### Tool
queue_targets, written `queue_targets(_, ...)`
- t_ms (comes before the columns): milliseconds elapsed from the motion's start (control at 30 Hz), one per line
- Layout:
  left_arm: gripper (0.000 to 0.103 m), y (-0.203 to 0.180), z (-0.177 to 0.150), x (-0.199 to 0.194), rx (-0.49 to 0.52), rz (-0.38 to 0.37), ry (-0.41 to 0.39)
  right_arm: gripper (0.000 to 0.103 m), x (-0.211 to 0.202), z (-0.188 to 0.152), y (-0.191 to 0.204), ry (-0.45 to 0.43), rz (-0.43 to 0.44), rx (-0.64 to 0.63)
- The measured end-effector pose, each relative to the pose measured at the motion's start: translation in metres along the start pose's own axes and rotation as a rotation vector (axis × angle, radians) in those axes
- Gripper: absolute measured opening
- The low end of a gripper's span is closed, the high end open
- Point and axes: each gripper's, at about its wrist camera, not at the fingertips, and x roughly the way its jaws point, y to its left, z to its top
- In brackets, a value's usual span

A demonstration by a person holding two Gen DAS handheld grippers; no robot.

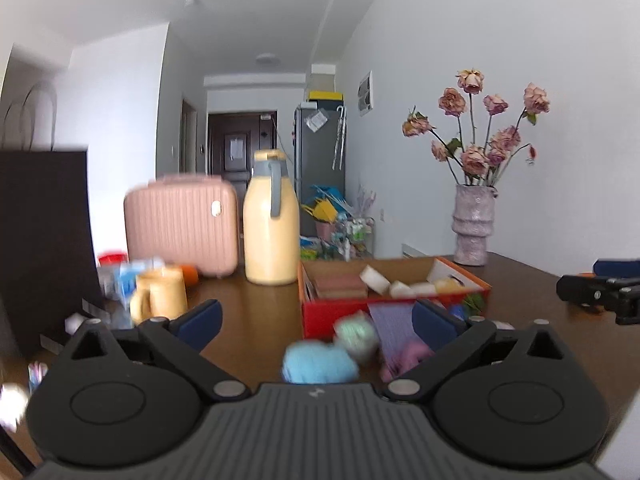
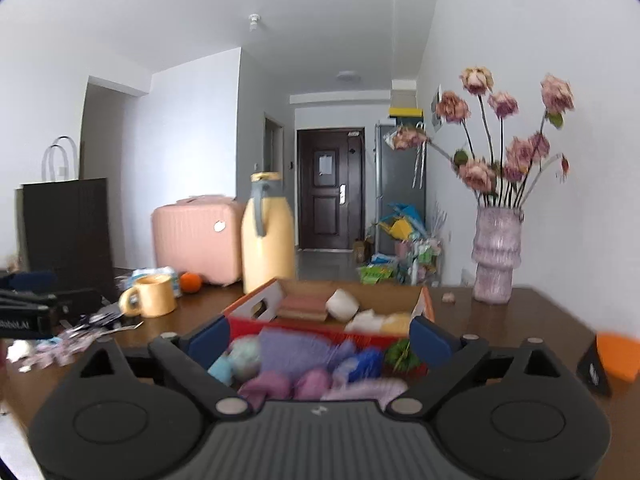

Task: Organize soft objects
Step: 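Move both tools back toward the remaining soft items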

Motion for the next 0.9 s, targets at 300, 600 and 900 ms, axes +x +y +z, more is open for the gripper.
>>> queue_targets(300,0.103,0.005,-0.065,-0.066,-0.036,-0.018,0.135,0.103,-0.052,-0.062,0.012,0.043,0.014,0.036)
queue_targets(600,0.103,0.007,-0.067,-0.054,-0.053,-0.012,0.156,0.103,-0.031,-0.064,0.012,0.076,0.003,0.043)
queue_targets(900,0.103,0.009,-0.075,-0.005,-0.066,-0.002,0.256,0.096,0.014,-0.060,-0.001,0.149,-0.017,0.072)
